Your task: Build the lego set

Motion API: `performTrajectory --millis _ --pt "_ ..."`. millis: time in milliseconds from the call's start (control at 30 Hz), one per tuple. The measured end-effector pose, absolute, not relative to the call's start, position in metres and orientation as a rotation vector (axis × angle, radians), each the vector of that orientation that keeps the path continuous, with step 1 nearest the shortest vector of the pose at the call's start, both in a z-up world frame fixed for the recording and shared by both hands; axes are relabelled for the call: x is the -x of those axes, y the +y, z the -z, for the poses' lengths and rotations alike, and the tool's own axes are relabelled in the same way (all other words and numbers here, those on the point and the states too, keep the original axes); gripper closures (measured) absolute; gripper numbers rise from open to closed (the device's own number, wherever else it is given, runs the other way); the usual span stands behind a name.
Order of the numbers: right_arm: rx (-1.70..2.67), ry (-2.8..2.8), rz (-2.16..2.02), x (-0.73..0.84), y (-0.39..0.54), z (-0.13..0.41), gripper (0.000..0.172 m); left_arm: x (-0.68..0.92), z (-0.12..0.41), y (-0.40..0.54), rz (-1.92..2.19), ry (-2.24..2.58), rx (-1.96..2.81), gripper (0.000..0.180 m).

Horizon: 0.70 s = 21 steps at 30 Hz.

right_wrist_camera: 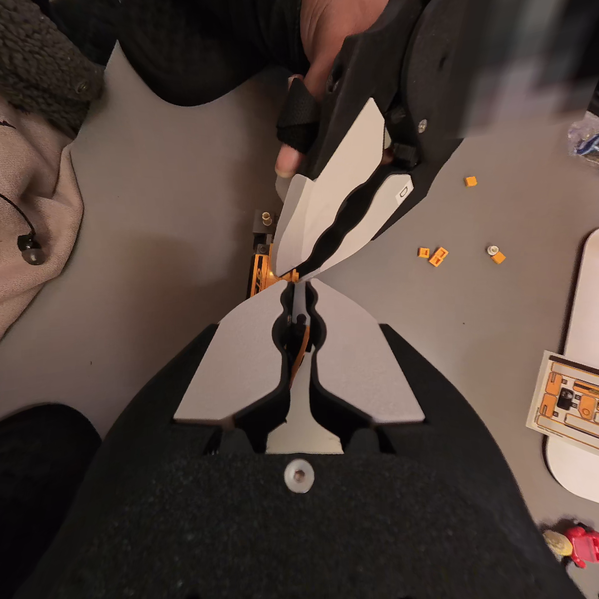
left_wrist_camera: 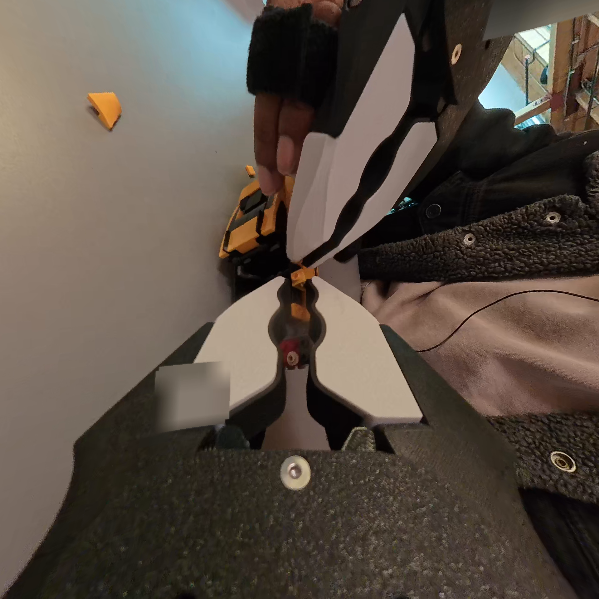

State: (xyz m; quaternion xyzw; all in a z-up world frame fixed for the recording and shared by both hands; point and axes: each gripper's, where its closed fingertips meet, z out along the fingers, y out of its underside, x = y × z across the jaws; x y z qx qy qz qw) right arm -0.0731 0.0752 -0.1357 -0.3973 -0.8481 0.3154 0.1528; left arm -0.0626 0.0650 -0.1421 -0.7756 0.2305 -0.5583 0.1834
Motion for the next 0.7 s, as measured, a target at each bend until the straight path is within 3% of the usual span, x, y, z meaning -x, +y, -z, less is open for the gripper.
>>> performTrajectory --millis 200,433,700 --pt "1.142 -2.41 -0.89 0.064 0.075 0.131 0.157 0.062 0.142 0.064 1.558 0.623 2.196 0.172" --pt "1.102 -2.508 -0.714 0.056 0.063 0.147 0.133 0.059 0.142 0.063 1.526 0.634 2.194 0.172" --pt "0.997 -2.452 -0.489 0.054 0.061 0.159 0.14 0.054 0.141 0.06 1.373 0.676 2.172 0.172"
